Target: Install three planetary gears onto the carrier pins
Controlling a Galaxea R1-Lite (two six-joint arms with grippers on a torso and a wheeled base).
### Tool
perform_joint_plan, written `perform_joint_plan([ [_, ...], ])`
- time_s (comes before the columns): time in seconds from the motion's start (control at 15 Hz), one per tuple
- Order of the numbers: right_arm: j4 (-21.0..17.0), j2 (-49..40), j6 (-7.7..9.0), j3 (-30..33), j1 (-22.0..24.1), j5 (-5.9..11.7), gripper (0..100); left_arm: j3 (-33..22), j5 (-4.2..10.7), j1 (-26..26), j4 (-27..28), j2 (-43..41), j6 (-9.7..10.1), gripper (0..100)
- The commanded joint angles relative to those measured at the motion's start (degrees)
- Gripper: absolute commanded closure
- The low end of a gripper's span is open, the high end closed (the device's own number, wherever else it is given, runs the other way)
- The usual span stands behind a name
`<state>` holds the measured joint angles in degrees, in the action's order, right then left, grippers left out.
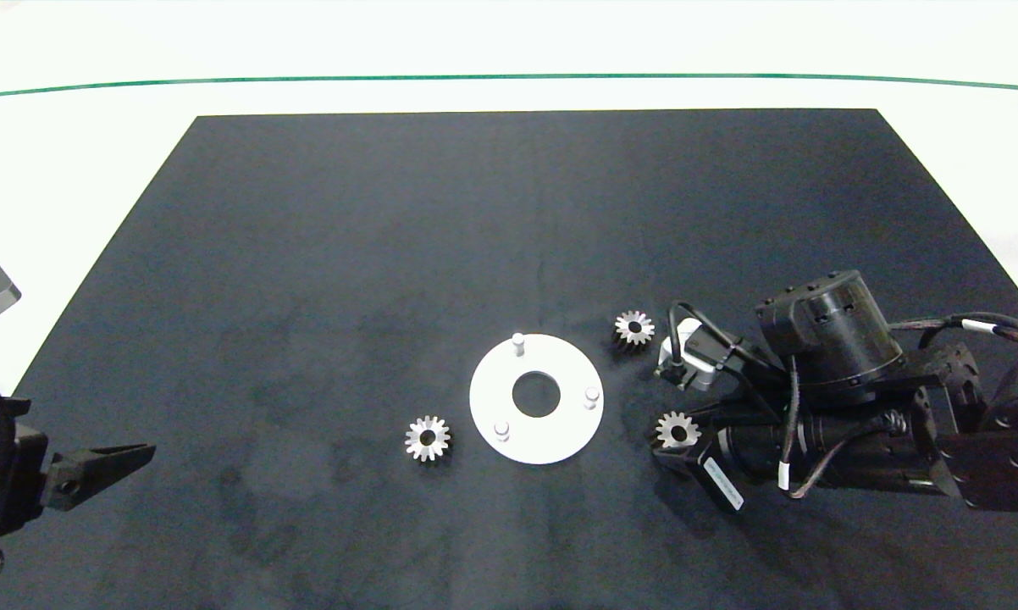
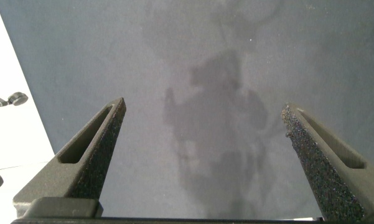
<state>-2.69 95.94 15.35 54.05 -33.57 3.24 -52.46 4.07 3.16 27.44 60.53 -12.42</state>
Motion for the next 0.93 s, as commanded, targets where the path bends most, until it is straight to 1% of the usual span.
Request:
perform_joint_plan([
  [0.07, -0.1, 0.2, 0.12, -0.1, -0.1, 0.01, 73, 0.0, 0.06, 0.0, 0.2, -0.1, -0.06, 0],
  [0.13, -0.2, 0.1, 0.12, -0.1, -0.2, 0.27, 76, 0.0, 0.06, 0.0, 0.2, -0.1, -0.06, 0],
  [0.27, -0.2, 0.1, 0.12, -0.1, -0.4, 1.06, 79, 0.0, 0.06, 0.0, 0.2, -0.4, -0.06, 0],
  [0.4, -0.4, -0.4, 0.12, -0.1, -1.2, 1.15, 84, 0.0, 0.06, 0.1, 0.2, -0.7, -0.06, 0],
  [0.53, -0.1, -0.8, 0.03, -0.1, -1.4, 2.73, 88, 0.0, 0.06, 0.1, 0.2, -0.8, -0.06, 0],
  [0.6, -0.3, -1.1, 0.03, -0.1, -1.4, 3.09, 90, 0.0, 0.06, 0.1, 0.2, -0.8, -0.06, 0],
  [0.73, -0.7, -2.2, 0.03, -0.2, -1.3, 3.17, 93, 0.1, 0.06, 0.2, 0.2, -1.0, -0.06, 0],
  [0.93, -0.8, -4.0, 0.12, 0.0, -1.6, 3.26, 93, 0.1, 0.06, 0.2, 0.2, -1.1, -0.06, 0],
])
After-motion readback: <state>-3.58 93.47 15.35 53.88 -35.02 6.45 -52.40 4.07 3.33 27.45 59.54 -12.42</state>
